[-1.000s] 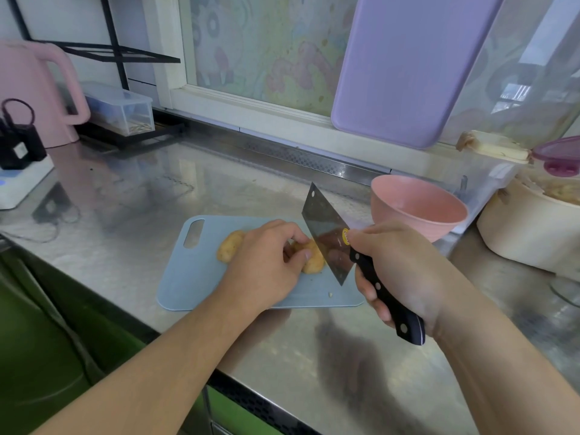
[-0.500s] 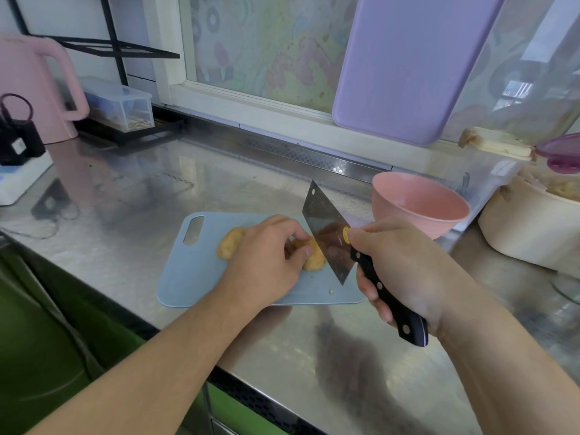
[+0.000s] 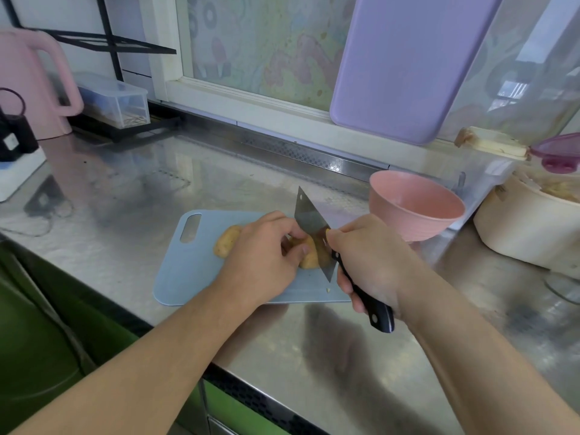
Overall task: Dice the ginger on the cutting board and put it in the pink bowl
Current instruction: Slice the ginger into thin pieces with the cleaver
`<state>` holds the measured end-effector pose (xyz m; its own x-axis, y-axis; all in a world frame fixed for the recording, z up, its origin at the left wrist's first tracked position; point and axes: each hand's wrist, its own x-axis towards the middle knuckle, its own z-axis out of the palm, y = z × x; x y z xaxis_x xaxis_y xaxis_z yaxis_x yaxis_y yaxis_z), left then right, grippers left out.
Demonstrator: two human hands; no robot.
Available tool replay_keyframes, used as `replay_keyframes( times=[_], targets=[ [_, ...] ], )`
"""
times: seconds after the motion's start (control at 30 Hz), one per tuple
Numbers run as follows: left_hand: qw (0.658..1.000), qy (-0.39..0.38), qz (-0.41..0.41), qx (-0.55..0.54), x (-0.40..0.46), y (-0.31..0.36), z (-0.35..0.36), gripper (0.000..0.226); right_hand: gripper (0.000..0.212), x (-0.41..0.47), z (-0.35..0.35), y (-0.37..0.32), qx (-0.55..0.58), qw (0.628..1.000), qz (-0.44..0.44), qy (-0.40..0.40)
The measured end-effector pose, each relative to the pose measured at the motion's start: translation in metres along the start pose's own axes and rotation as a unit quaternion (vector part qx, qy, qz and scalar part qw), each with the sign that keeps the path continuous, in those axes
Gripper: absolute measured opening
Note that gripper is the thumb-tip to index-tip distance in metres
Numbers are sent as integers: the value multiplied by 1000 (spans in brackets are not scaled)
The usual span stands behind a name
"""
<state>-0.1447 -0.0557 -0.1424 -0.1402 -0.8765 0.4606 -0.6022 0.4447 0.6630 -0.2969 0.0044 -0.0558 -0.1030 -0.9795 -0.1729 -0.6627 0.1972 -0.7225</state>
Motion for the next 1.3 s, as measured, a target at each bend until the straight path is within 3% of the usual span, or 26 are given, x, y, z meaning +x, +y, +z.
replay_keyframes(
  times=[0.07, 0.43, 1.3],
  targets=[
    [1000, -2, 2, -2, 0, 1, -1, 8, 29, 6, 4, -1, -25, 1000, 1, 15],
    [1000, -7, -10, 0, -1, 4, -3, 9, 42, 0, 12, 8, 67, 997, -1, 25],
    [999, 1, -32, -6, -2, 4, -4, 9, 33, -20, -6, 4, 99, 994, -26, 25]
  ],
)
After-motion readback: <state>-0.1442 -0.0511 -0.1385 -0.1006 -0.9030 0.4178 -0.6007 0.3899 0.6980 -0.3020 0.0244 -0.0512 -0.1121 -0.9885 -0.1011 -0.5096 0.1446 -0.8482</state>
